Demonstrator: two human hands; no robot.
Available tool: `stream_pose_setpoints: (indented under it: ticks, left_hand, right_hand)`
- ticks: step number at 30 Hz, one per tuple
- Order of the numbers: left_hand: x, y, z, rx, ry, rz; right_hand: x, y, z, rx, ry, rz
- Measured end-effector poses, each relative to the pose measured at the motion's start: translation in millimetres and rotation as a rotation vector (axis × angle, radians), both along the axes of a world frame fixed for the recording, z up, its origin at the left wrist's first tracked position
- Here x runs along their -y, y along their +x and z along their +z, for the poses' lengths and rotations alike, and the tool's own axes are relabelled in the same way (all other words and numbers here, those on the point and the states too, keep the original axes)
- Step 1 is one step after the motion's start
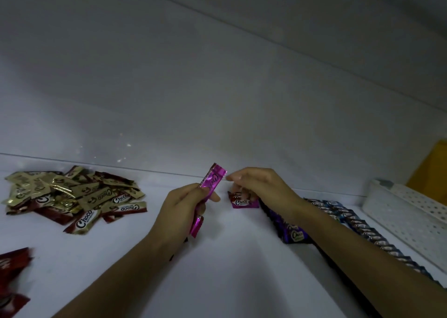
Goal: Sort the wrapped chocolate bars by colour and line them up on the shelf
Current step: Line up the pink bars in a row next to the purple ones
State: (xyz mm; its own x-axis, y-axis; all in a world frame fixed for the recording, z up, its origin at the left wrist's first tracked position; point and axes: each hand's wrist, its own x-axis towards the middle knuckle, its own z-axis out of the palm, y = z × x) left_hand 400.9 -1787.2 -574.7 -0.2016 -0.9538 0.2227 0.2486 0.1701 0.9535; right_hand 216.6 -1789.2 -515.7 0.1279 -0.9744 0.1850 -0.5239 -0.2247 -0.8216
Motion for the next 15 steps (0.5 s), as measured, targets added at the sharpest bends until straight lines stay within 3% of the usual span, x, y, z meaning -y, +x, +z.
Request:
stream_pose_setpoints:
  ticks: [5, 10, 15]
  left_hand:
    - [1, 1, 0, 0.014, 0.066, -0.043]
    - [14, 5, 0, -0.075, 0.283, -0.249]
    - [11, 0, -2, 0.104, 0.189, -0.236]
  right_hand:
    - [-23, 34, 8, -0.042, -0.002, 0.248]
    - [-24, 34, 10, -0.003, 0.077, 0.241]
    - [-25, 35, 10, -0.034, 0.025, 0.283]
